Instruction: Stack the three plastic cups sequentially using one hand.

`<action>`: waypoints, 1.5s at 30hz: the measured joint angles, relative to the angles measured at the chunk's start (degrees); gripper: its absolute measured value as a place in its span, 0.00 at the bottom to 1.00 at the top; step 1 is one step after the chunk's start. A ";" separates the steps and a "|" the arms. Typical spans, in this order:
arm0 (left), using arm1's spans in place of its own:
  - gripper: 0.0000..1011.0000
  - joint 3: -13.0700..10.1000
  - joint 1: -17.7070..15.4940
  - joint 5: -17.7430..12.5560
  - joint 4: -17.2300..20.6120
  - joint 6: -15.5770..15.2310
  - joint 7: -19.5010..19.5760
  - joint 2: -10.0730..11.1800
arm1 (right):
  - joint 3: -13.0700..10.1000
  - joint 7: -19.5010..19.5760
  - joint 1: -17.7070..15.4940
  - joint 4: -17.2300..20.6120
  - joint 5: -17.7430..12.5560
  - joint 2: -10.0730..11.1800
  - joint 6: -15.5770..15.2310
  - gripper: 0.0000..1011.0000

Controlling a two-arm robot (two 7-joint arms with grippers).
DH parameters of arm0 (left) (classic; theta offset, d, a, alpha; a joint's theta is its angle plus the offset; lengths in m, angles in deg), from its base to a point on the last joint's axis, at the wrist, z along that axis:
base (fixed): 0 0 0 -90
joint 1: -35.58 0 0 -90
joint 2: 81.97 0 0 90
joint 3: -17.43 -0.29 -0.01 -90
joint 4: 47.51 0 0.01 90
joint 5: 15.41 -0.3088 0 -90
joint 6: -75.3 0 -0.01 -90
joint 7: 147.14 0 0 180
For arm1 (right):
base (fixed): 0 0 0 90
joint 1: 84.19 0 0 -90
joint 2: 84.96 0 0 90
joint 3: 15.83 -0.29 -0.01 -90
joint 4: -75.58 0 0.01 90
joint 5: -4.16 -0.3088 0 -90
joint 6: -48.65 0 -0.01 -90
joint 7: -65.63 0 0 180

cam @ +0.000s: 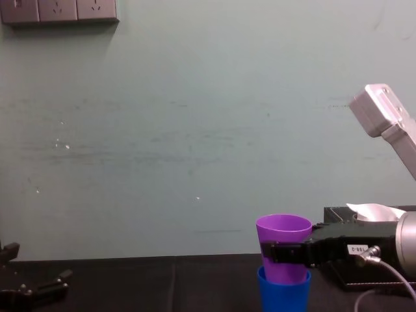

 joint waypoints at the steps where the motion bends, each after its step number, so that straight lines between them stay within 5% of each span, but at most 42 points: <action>1: 1.00 0.00 0.00 0.00 0.00 0.00 0.00 0.00 | 0.03 -0.01 -0.03 -0.11 0.04 -0.01 0.15 0.72; 12: 1.00 0.00 0.00 0.00 0.00 0.00 0.00 0.00 | 0.02 -0.01 -0.01 -0.01 0.04 0.01 0.05 0.72; 23: 1.00 0.00 0.00 0.00 0.00 0.00 0.00 0.00 | -0.02 0.01 0.00 0.11 0.01 0.03 -0.07 0.99; 45: 1.00 0.00 0.00 0.00 0.00 0.00 0.00 0.00 | -0.19 0.04 -0.39 0.94 0.00 0.52 0.30 0.99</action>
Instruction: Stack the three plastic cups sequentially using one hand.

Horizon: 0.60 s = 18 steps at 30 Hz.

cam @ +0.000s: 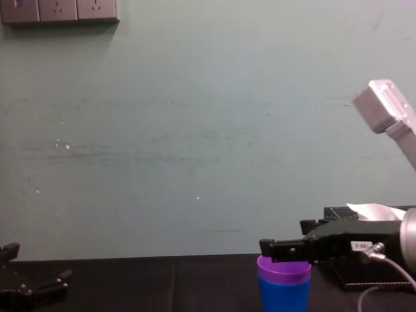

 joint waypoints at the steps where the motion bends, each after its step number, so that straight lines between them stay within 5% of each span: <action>1: 1.00 0.00 0.00 0.00 0.00 0.00 0.00 0.00 | -0.19 -0.07 -0.39 0.59 0.00 0.41 0.34 0.99; 7: 1.00 0.00 0.00 0.00 0.00 0.00 0.00 0.00 | -1.20 -1.21 -2.33 3.35 -0.88 2.37 1.01 0.99; 18: 1.00 0.00 0.00 0.00 0.00 0.00 0.00 0.00 | -3.88 -5.01 -9.22 10.48 -5.73 9.04 2.91 0.99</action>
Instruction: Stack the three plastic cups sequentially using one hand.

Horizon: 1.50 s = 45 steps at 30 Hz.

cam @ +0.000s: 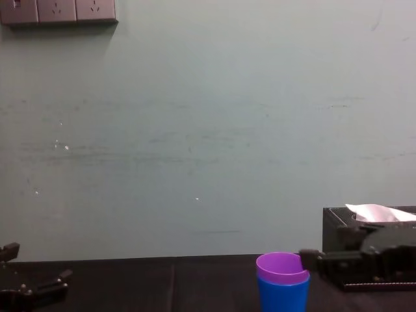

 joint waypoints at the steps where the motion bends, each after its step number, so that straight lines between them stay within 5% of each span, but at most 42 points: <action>1: 1.00 0.00 0.00 0.00 0.00 0.00 0.00 0.00 | -0.20 -0.57 -1.10 0.99 -0.61 0.98 0.42 0.99; 13: 1.00 0.00 0.00 0.00 0.00 0.00 0.00 0.00 | 0.03 -4.40 -7.06 5.37 -4.30 6.93 3.13 0.99; 25: 1.00 0.00 0.00 0.00 0.00 0.00 0.00 0.00 | 1.96 -7.27 -8.85 5.52 -5.62 10.40 5.84 0.99; 45: 1.00 0.00 0.00 0.00 0.00 0.00 0.00 0.00 | 7.56 -8.49 -7.19 2.68 -2.72 9.60 7.09 0.99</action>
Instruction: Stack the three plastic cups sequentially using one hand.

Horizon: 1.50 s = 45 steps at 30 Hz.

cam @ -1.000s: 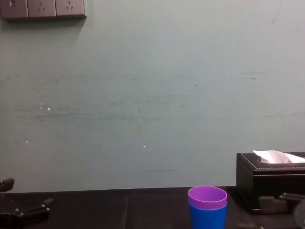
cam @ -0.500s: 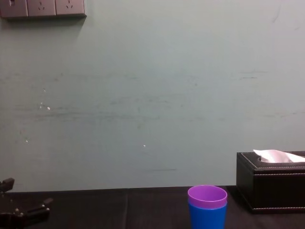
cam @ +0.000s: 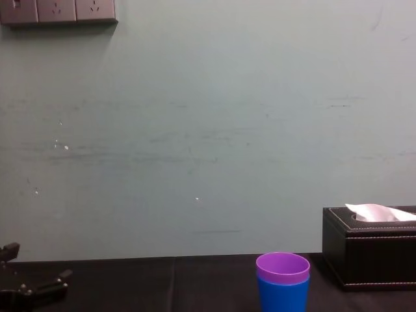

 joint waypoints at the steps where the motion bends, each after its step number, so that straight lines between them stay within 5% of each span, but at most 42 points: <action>1: 1.00 0.00 0.00 0.00 0.00 0.00 0.00 0.00 | 0.10 0.00 0.08 -0.03 0.05 -0.06 0.00 0.99; 45: 1.00 0.00 0.00 0.00 0.00 0.00 0.00 0.00 | 4.38 -0.04 5.53 -3.69 1.28 -4.53 -2.01 0.99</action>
